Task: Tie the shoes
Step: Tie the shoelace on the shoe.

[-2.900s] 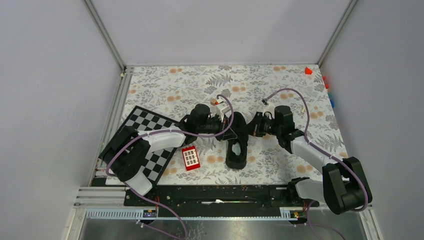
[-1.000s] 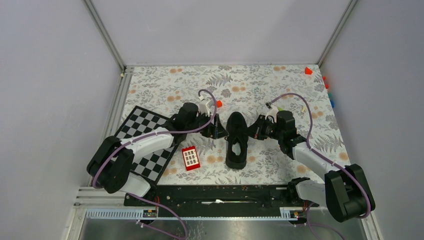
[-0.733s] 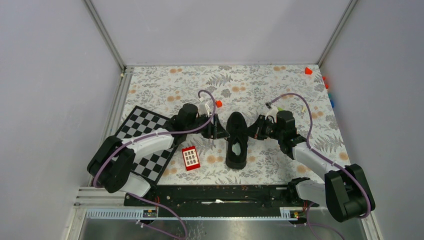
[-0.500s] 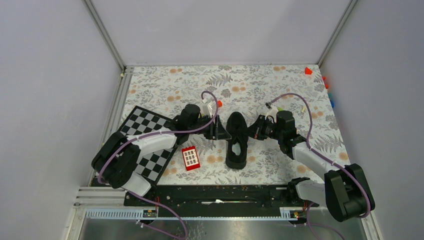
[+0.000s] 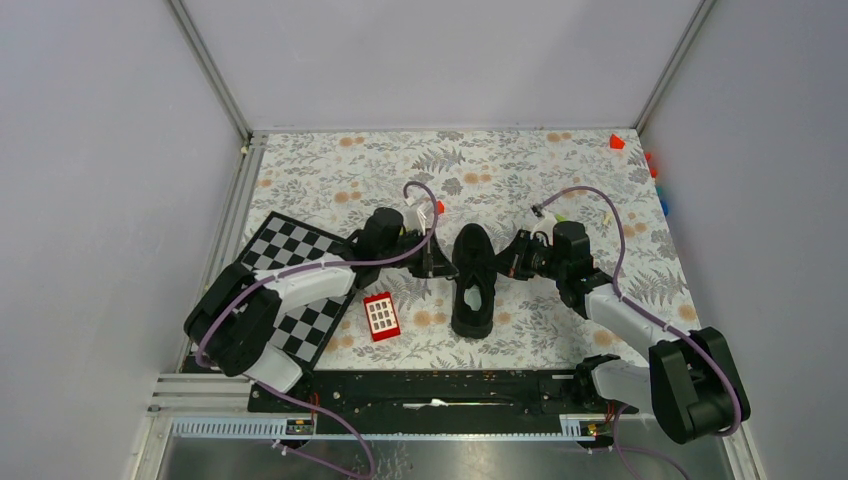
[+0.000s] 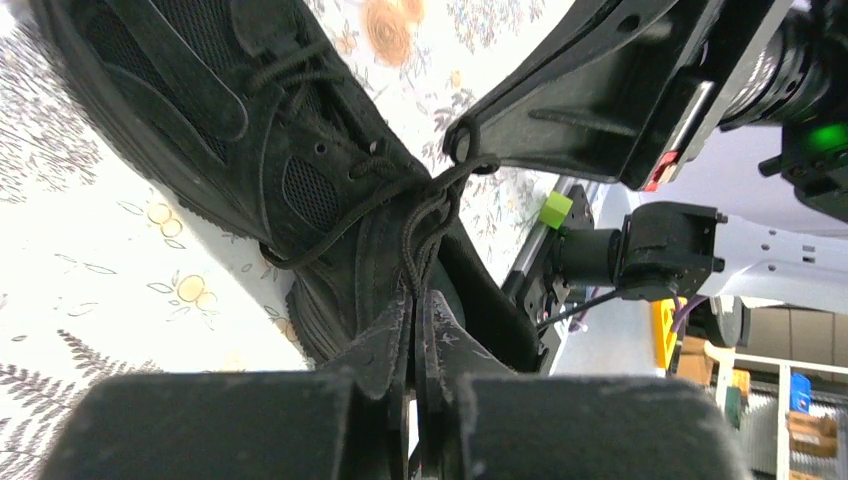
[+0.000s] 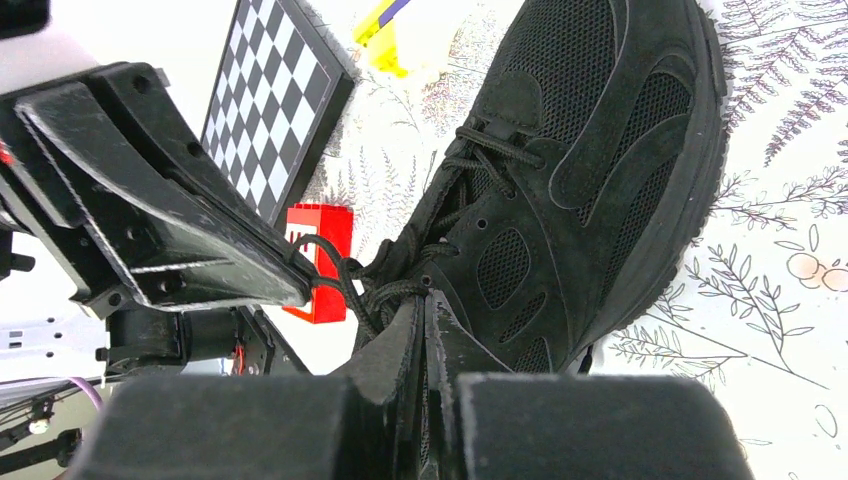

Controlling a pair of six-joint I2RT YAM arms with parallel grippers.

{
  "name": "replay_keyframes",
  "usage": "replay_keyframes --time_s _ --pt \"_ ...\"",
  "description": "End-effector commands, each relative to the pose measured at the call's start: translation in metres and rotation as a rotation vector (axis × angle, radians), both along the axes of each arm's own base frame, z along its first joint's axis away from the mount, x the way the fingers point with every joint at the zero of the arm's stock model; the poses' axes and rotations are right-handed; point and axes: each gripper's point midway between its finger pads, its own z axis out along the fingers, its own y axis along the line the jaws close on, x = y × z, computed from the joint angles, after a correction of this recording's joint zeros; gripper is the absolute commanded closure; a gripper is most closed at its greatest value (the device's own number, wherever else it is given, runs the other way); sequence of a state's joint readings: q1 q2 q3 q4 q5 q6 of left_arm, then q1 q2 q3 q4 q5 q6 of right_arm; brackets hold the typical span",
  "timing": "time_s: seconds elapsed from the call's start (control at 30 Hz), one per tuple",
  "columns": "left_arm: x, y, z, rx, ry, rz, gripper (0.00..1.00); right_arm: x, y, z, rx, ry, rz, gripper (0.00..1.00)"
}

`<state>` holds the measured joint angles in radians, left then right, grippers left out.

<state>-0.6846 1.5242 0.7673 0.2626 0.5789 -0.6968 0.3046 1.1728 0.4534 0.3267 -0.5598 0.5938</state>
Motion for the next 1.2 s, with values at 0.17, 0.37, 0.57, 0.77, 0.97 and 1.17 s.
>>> replay_keyframes --time_s 0.17,0.37,0.57,0.77,0.97,1.17 --pt "0.037 0.012 0.037 -0.048 -0.157 0.143 1.0 0.011 -0.013 0.019 0.009 -0.085 -0.106 1.0" --pt "0.047 0.02 0.031 -0.027 -0.153 0.189 1.0 0.011 -0.022 0.016 0.0 -0.078 -0.147 1.0" --pt "0.05 0.032 0.02 0.001 -0.142 0.225 1.0 0.01 -0.027 0.009 0.011 -0.044 -0.168 1.0" --pt "0.051 0.043 0.008 0.032 -0.126 0.262 1.0 0.01 -0.032 -0.001 0.03 -0.001 -0.189 1.0" --pt "0.051 0.048 0.004 0.044 -0.123 0.269 1.0 0.01 -0.031 -0.004 0.031 0.011 -0.183 1.0" --pt "0.049 0.052 -0.003 0.059 -0.112 0.271 1.0 0.011 -0.031 -0.007 0.028 0.017 -0.184 1.0"
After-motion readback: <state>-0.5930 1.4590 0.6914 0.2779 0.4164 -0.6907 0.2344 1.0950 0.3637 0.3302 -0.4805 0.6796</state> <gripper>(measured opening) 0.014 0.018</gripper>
